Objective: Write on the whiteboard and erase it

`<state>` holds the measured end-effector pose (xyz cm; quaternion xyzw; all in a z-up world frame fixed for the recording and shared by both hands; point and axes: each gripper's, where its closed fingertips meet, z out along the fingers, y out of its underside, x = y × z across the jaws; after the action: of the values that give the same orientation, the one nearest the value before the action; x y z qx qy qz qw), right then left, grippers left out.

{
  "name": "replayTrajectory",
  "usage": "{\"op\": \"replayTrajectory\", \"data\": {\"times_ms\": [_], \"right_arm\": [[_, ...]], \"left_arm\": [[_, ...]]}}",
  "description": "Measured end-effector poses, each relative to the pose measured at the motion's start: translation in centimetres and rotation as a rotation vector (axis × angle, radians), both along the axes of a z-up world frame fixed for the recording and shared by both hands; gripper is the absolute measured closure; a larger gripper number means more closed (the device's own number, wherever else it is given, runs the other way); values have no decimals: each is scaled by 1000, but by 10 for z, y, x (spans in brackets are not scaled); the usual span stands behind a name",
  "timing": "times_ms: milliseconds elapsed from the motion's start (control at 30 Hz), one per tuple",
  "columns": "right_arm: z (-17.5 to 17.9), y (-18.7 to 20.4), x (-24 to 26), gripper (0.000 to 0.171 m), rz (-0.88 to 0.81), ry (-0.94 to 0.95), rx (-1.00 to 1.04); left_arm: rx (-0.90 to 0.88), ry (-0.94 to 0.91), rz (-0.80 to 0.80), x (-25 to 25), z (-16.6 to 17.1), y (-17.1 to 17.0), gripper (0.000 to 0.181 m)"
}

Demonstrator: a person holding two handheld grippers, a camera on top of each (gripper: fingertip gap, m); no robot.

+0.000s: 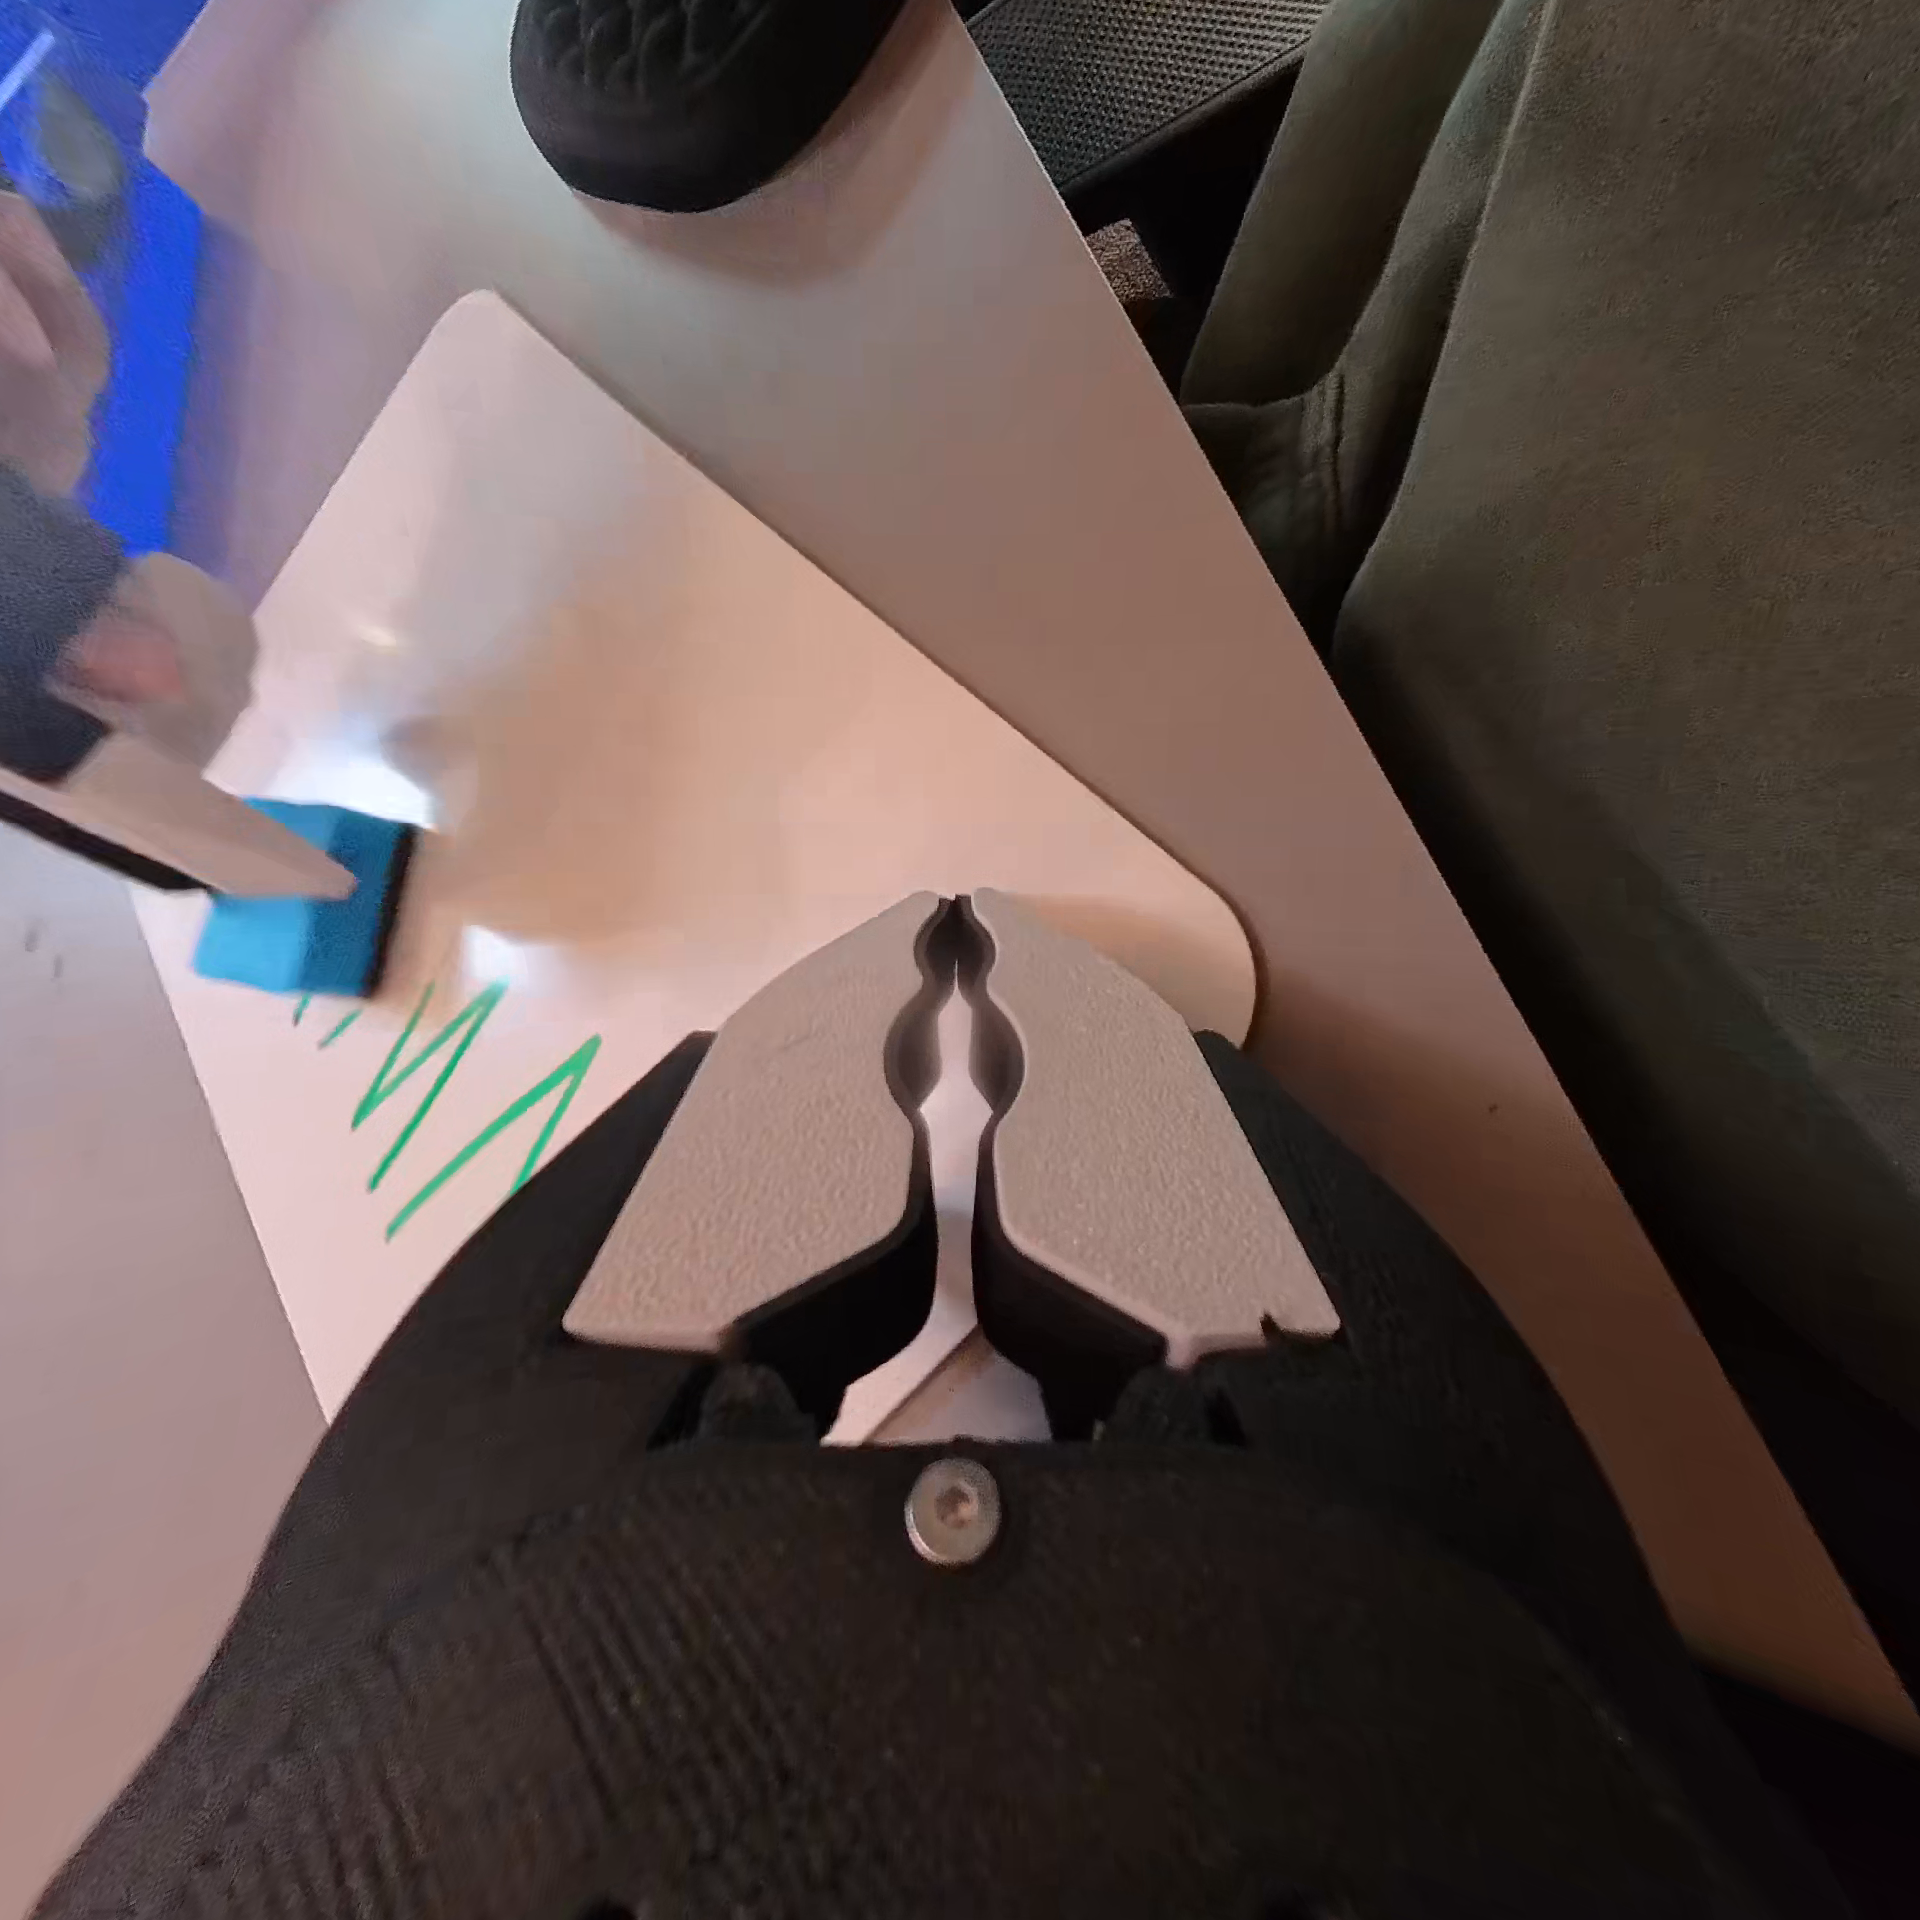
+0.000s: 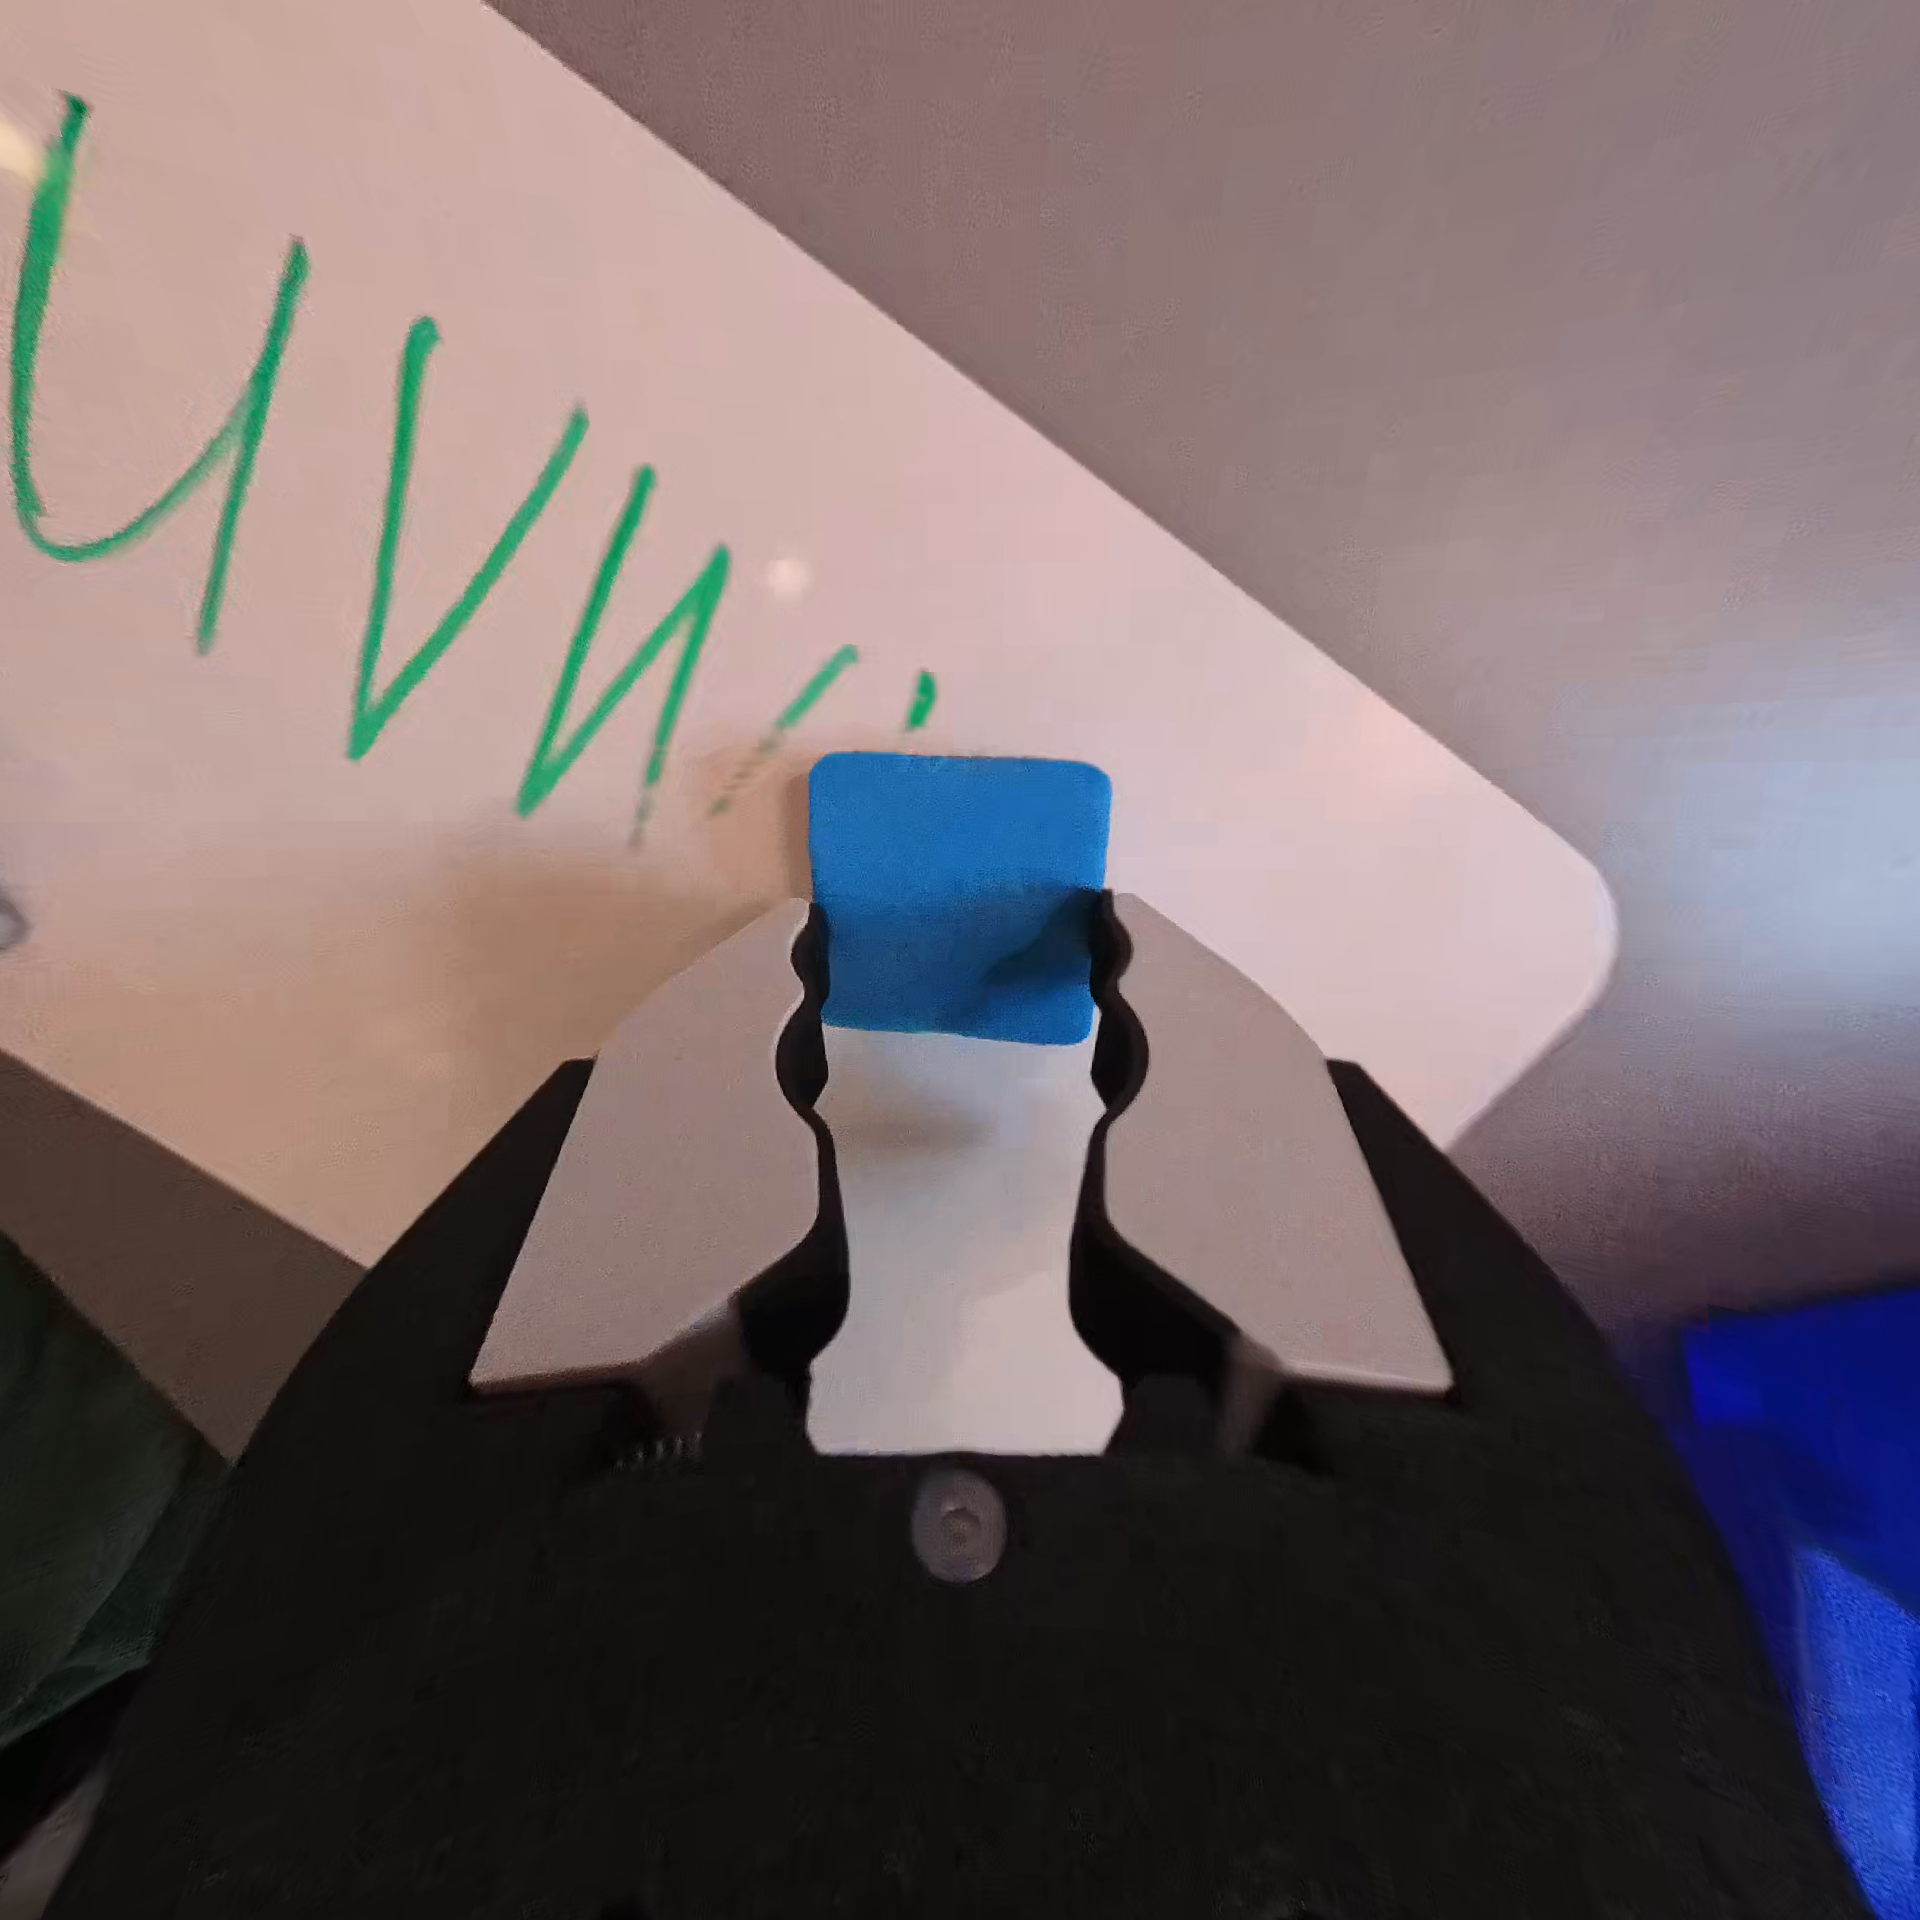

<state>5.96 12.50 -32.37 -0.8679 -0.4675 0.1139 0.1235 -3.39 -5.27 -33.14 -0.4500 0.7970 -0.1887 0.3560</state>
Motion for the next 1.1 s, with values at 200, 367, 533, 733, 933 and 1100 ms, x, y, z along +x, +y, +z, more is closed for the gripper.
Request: {"op": "replayTrajectory", "data": {"times_ms": [200, 367, 533, 733, 933, 1100], "right_arm": [[-1, -31, 0, 122, 89, -84, -73], [-1, -10, -58, 122, 148, -21, -13], [-1, -35, -29, 122, 169, -89, -84], [-1, -14, -82, 122, 208, -30, -14], [0, -14, -37, 122, 162, -138, -59], [-2, -22, -107, 122, 280, -43, -12]], "left_arm": [[0, 2, 5, 0, 0, 0, 181], [-11, -1, -5, 0, 0, -3, 181], [-5, 3, -4, 0, 0, -3, 181], [-8, 3, -9, 1, 0, -6, 181], [4, 8, -8, 1, 0, -7, 181], [-13, 6, -15, 1, 0, -10, 181]]}}
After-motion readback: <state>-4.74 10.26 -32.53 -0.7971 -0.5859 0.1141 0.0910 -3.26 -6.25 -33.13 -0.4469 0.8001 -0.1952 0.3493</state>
